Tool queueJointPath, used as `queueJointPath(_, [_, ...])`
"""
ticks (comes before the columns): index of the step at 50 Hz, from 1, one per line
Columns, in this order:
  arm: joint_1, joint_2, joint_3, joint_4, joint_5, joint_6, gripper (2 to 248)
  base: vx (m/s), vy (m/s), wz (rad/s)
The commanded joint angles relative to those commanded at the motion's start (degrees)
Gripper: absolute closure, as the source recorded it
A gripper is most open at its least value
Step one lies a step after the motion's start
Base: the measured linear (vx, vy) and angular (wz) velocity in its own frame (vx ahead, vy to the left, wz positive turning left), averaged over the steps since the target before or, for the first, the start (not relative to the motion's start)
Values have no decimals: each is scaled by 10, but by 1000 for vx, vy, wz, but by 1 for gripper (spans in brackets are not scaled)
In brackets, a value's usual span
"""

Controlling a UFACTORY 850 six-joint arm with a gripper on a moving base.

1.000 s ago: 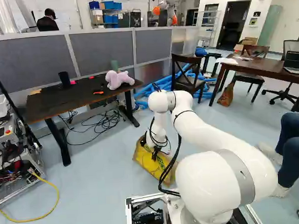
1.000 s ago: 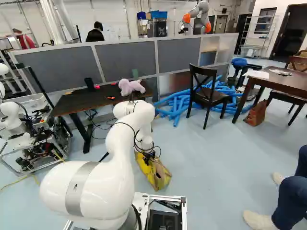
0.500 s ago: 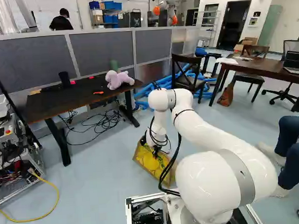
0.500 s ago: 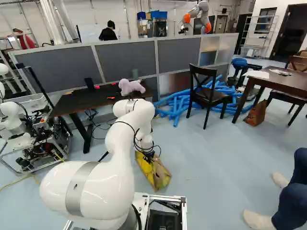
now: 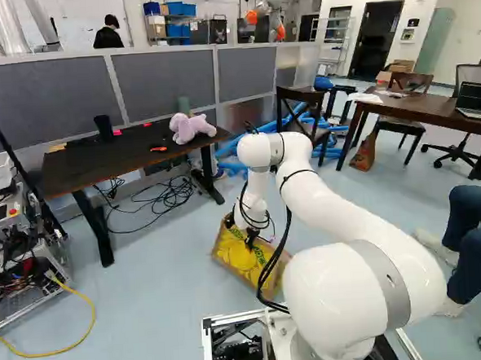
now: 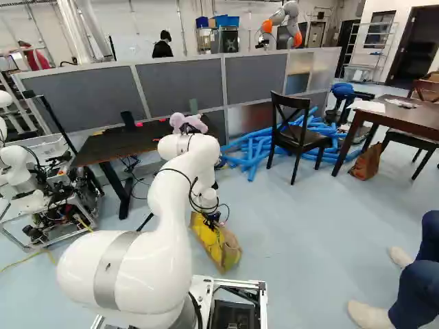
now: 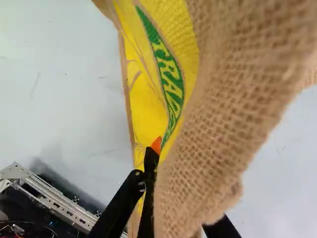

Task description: Pick up the bag on the ground and place it on the table

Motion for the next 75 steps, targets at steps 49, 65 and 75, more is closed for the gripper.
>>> queueJointPath(49, [24, 118, 136, 80, 18, 0, 228, 0, 0, 0])
queueJointPath(65, [31, 158, 183, 103, 33, 0, 228, 0, 0, 0])
queueJointPath(75, [36, 183, 213, 113, 35, 0, 228, 0, 0, 0])
